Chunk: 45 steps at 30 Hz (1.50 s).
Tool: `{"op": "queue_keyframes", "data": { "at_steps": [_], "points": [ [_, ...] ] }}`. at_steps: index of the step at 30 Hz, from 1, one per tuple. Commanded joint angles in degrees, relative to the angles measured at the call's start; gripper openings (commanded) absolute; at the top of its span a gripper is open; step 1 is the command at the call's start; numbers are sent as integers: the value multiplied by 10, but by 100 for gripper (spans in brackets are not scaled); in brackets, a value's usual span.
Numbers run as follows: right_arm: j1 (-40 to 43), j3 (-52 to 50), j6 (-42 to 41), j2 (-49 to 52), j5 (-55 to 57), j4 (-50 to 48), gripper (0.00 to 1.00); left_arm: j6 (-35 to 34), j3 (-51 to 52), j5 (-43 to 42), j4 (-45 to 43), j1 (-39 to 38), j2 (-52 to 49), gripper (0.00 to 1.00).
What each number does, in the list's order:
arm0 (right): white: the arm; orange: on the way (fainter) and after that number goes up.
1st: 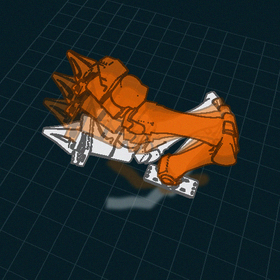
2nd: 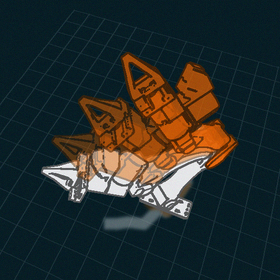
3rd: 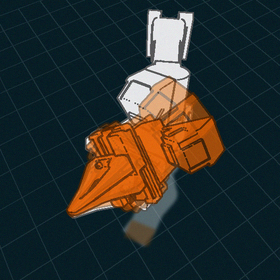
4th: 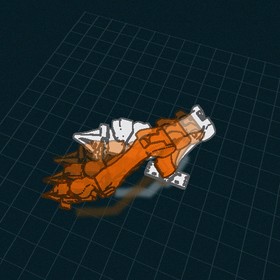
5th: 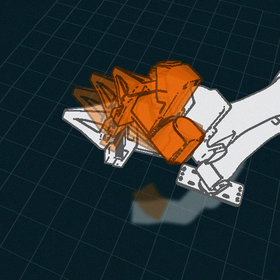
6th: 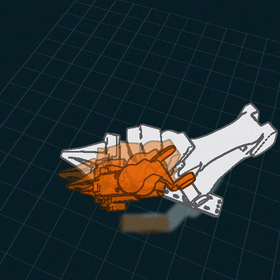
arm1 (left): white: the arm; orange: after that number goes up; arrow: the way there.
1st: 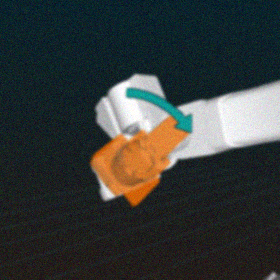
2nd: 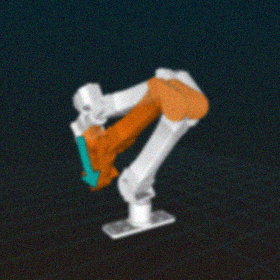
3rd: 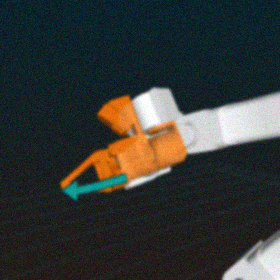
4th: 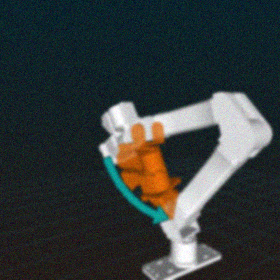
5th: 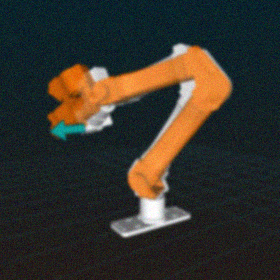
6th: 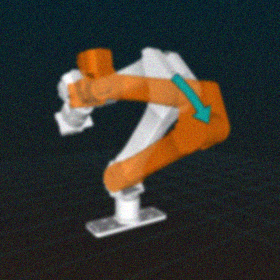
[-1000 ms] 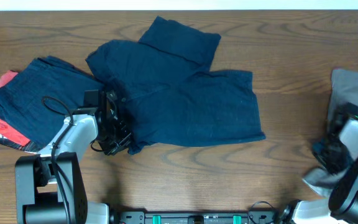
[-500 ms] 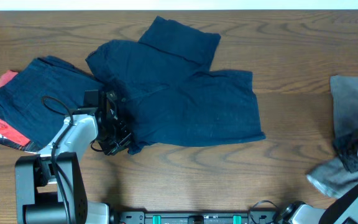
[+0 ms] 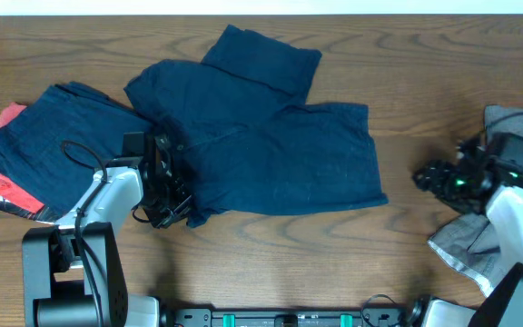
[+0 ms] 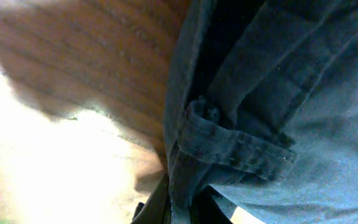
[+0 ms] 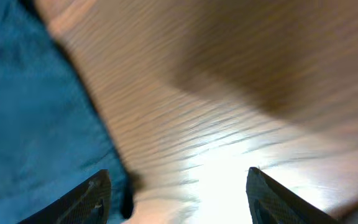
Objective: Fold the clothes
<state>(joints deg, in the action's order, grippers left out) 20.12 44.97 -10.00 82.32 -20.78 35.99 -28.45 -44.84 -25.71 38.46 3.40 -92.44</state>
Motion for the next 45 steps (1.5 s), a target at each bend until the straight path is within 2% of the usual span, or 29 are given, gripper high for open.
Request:
{"op": "queue_keyframes", "data": {
  "at_steps": [1,12,19,21,24,25,29,33,36,42,45],
  "points": [
    [-44,-2,17,16,-22,2,68,4,-4,38,12,4,7,7],
    [-148,-2,-33,85,-17,-2,68,10,-4,48,20,4,7,6],
    [-195,-2,-79,128,-15,-37,66,10,-4,48,22,4,7,7],
    [-201,-2,-94,138,-10,-41,57,10,-4,48,23,4,7,7],
    [-205,-2,-116,145,12,-36,19,10,-4,48,23,4,7,7],
    [-205,-2,-118,145,16,-35,12,10,-4,48,23,4,7,7],
    [-205,-2,-123,144,17,-26,1,10,-4,48,23,4,7,7],
    [-199,-2,-123,144,24,-3,1,10,-4,48,24,4,7,7],
    [-194,-1,-137,144,56,22,12,10,-4,48,25,4,7,7],
    [-189,-1,-166,143,105,83,19,11,-4,48,24,4,7,7],
    [-189,-1,-174,143,105,108,32,11,-4,48,24,4,7,7]
  ]
}}
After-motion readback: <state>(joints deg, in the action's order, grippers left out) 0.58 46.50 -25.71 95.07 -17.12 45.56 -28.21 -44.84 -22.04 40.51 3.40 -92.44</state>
